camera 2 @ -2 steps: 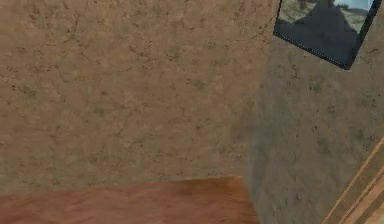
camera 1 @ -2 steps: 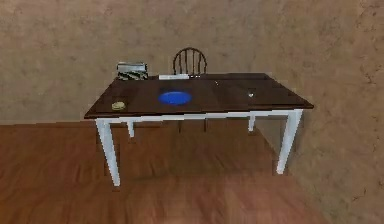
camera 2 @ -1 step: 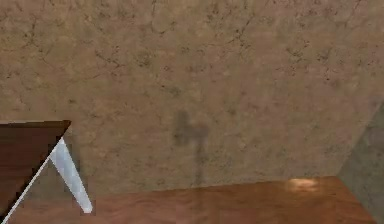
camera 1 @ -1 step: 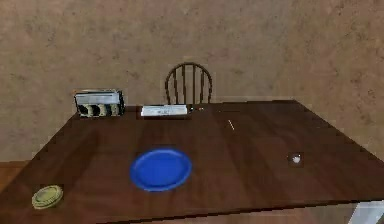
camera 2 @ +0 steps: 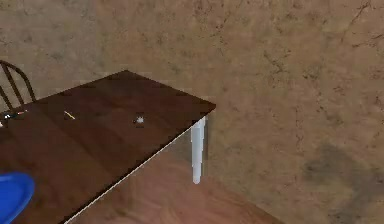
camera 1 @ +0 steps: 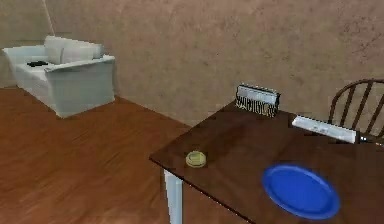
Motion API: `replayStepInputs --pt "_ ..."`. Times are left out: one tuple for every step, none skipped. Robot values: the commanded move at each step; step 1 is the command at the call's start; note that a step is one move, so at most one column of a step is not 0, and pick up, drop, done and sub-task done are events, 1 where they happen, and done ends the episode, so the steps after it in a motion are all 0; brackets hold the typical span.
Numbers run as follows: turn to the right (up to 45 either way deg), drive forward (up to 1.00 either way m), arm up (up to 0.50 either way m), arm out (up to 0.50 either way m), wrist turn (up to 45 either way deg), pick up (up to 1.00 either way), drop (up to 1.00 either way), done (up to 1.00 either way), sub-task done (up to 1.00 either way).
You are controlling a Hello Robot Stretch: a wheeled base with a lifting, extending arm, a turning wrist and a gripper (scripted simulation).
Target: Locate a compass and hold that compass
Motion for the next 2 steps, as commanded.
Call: replayStepInputs --pt "-45.0 0.0 0.0 0.0 0.0 0.0 0.0 0.0 0.0" --pt "-39.0 0.0 0.0 0.0 0.0 0.0 0.0 0.0 0.0"
